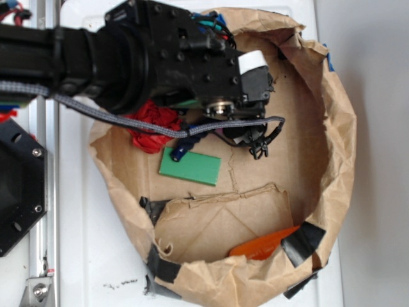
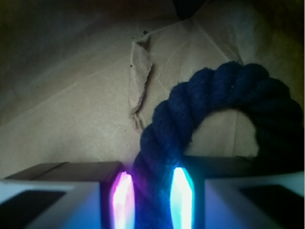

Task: Grab the blue rope.

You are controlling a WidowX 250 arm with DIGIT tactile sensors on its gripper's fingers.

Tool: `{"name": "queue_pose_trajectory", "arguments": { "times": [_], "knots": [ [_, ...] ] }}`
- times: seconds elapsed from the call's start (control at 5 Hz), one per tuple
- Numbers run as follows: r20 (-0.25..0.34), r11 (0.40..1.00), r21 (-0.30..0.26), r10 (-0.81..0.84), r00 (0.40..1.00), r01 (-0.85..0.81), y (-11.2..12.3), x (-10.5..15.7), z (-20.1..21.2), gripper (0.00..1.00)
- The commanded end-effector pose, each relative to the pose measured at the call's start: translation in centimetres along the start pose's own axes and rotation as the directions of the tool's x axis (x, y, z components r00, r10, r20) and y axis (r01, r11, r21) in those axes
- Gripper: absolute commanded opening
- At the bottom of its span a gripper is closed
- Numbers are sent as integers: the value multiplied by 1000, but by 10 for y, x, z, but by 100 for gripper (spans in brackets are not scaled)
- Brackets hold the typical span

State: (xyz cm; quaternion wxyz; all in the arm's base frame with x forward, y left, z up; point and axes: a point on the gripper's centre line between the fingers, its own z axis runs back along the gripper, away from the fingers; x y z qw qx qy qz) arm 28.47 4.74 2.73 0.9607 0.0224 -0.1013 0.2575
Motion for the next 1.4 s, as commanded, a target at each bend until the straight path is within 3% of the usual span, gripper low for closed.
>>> {"name": "queue_pose_trajectory", "arguments": {
  "times": [0.0, 0.2, 0.6, 0.8, 1.2],
  "knots": [
    [30, 995, -69, -65, 997, 67, -6, 24, 49, 0],
    [39, 980, -120, -157, 987, 160, -27, 22, 96, 0],
    [5, 958, -161, -240, 971, 237, -56, 0, 154, 0],
    [-6, 943, -147, -302, 953, 298, -58, -5, 167, 0],
    [-11, 914, -140, -387, 922, 382, -38, -3, 169, 0]
  ]
}}
